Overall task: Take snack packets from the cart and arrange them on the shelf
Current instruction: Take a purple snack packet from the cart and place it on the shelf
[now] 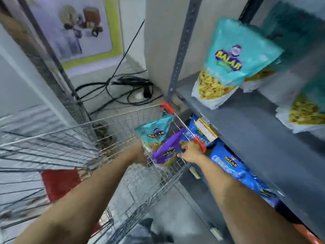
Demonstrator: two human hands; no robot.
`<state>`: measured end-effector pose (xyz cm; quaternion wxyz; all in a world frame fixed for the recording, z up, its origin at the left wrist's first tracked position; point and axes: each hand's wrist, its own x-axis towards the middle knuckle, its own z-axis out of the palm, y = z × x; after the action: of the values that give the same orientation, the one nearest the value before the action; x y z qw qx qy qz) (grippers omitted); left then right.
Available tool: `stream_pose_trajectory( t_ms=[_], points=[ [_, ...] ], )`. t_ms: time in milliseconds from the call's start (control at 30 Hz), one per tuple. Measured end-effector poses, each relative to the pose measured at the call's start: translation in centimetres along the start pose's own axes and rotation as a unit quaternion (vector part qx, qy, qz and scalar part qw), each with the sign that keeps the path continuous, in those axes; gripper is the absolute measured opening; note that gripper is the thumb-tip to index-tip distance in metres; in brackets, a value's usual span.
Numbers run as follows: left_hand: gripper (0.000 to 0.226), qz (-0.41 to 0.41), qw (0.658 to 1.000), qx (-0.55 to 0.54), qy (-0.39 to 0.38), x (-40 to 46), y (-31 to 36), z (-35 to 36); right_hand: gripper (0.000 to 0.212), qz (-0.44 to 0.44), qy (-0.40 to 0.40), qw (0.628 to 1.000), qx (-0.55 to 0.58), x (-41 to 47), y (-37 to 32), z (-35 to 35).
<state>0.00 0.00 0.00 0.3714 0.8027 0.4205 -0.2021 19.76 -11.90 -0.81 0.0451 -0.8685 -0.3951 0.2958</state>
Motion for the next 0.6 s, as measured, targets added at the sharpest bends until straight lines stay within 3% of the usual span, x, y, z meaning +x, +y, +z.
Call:
stream_pose_trajectory(
  t_ms=[100, 200, 300, 367, 400, 467, 600],
  points=[
    [0.082, 0.003, 0.992, -0.126, -0.029, 2.4, -1.7, 4.1, 0.053, 0.023, -0.011, 0.997, 0.074, 3.2, 1.3, 2.0],
    [0.108, 0.042, 0.974, -0.222, -0.015, 6.0, -2.7, 8.9, 0.041, 0.021, -0.027, 0.989, 0.145, 5.9, 1.8, 2.9],
    [0.067, 0.070, 0.940, -0.335, 0.005, 6.2, -0.3, 9.5, 0.054, 0.015, -0.063, 0.973, 0.221, 8.3, 2.4, 3.8],
    [0.033, 0.062, 0.920, -0.383, 0.054, 6.7, 0.9, 9.5, 0.055, 0.011, -0.092, 0.962, 0.255, 9.5, 3.0, 4.3],
    [0.027, 0.069, 0.908, -0.403, 0.098, 7.5, 0.7, 9.8, 0.051, 0.012, -0.103, 0.959, 0.263, 9.8, 3.2, 4.5],
    [0.025, 0.085, 0.889, -0.415, 0.172, 8.1, 0.1, 10.2, 0.044, 0.012, -0.108, 0.953, 0.284, 10.2, 3.2, 5.0],
    [0.030, 0.020, 0.879, -0.437, 0.188, 7.5, -0.9, 8.9, 0.051, 0.014, -0.093, 0.948, 0.304, 10.8, 2.7, 5.1]
  ],
)
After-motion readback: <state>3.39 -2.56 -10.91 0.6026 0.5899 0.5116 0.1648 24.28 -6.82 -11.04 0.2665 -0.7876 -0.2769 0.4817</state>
